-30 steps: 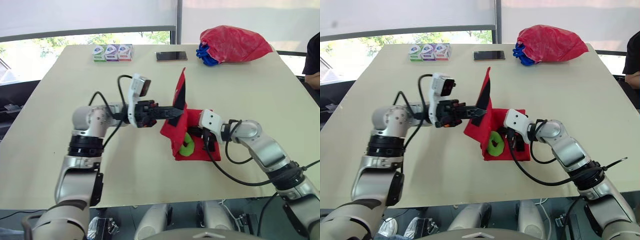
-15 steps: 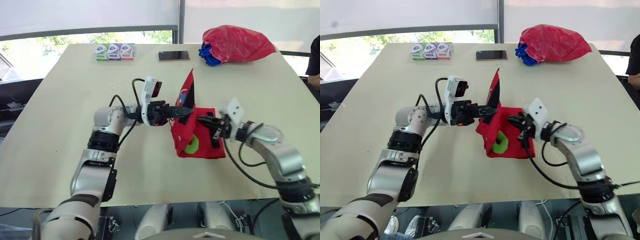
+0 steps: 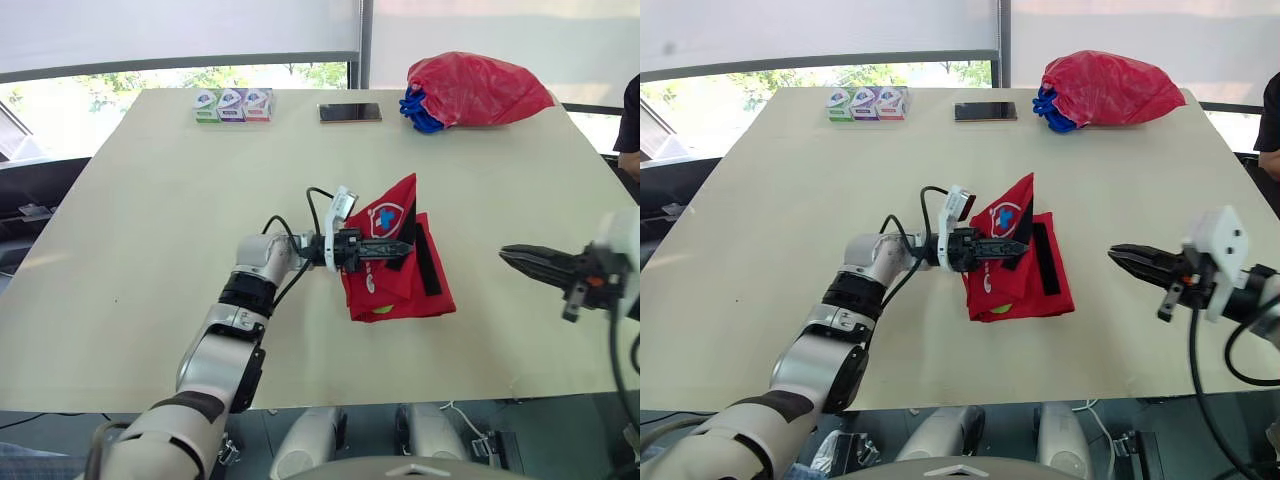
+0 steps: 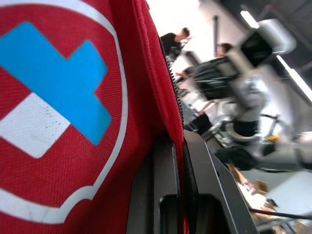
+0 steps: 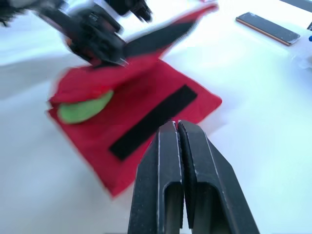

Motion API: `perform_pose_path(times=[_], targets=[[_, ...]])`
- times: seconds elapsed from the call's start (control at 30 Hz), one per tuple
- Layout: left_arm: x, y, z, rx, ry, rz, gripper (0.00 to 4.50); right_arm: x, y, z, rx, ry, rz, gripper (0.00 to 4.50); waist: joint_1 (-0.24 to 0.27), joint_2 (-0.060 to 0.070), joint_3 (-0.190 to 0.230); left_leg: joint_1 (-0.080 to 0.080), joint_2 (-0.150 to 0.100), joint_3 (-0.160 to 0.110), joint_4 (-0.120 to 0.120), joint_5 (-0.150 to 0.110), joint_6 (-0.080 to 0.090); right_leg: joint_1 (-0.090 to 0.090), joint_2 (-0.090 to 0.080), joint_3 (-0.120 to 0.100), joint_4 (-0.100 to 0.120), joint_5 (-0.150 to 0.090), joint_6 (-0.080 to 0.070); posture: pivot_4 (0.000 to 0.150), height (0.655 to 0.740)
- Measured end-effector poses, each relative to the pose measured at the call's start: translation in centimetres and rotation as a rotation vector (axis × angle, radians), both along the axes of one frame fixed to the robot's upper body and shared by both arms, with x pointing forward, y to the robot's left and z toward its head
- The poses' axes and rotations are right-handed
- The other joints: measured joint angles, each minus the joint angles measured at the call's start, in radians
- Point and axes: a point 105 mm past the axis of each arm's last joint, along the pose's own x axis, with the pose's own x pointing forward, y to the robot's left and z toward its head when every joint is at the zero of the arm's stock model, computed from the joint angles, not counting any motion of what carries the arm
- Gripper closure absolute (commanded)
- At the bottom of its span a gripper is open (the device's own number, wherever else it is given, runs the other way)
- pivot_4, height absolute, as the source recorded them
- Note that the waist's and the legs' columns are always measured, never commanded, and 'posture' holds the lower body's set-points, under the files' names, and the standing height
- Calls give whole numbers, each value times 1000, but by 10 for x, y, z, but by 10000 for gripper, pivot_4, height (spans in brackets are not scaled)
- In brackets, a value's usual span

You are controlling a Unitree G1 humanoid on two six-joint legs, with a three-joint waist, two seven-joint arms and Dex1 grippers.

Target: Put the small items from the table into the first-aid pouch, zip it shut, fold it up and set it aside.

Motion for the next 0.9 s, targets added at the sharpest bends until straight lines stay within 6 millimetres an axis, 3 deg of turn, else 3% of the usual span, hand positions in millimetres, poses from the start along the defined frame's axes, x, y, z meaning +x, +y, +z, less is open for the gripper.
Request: perform_pose_path(times=[0.07,0.23,0.27,0.43,0.47,0.9], targets=[[4,-5,-7,21,2,18,45000,-11,-18,1,-44,35,-4,19207,8,0,0,0,0,0,0,0,0,0,0,0,0,0,0,1500,7400],[6,-10,-9,26,-10,15,28740,-14,-30,4,-54,30,-19,2007,9,0,0,0,0,0,0,0,0,0,-1,0,0,0,1,1500,7400],[5,-11,-9,22,-11,7,24909,-14,-31,6,-55,23,-22,9,9,0,0,0,0,0,0,0,0,0,-1,0,0,0,1,1500,7400],[-1,-17,-2,-30,-3,-43,2580,-13,-31,6,-55,13,-29,0,11,0,0,0,0,0,1,0,0,1,-1,-1,0,0,1,1500,7400],[-2,-18,-1,-40,-2,-50,496,-13,-32,6,-54,11,-33,0,11,0,0,0,0,0,1,0,0,2,-1,-1,-1,0,1,1500,7400],[-3,-26,-4,-6,-95,-56,496,-13,-33,3,-47,19,-53,0,16,0,0,0,0,-2,2,0,0,3,-1,-2,-1,0,1,1500,7400]])
